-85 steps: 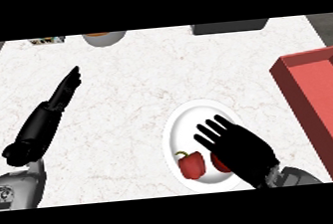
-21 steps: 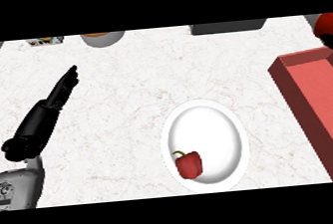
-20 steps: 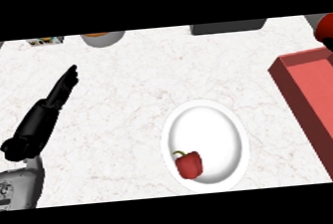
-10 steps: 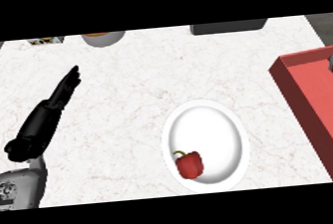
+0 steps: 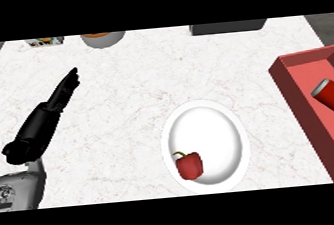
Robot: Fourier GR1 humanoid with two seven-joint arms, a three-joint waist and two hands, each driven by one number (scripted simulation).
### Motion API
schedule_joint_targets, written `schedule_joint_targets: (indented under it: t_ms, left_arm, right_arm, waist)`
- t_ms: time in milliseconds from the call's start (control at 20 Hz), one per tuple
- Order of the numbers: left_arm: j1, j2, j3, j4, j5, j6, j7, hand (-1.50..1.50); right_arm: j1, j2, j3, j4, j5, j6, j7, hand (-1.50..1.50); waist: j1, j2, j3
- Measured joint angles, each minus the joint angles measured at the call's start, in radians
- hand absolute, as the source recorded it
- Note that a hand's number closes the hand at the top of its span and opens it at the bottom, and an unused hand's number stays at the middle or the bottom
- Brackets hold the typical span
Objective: Pick the can from the plate and place it in the cardboard box
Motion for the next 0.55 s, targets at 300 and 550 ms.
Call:
schedule_joint_targets:
  t_ms: [300,550]
  left_arm:
    - [-0.007,-0.001,0.008,0.015,0.000,0.005,-0.010,0.00]
    - [0.008,-0.005,0.000,0.007,-0.007,0.004,-0.015,0.00]
  right_arm:
    - [-0.090,0.070,-0.252,-0.020,-0.226,-0.172,-0.030,-1.50]
    - [-0.042,0.068,-0.405,0.002,-0.362,-0.237,-0.092,-1.50]
  waist:
    - [-0.009,0.000,0.001]
    - [-0.003,0.003,0.000]
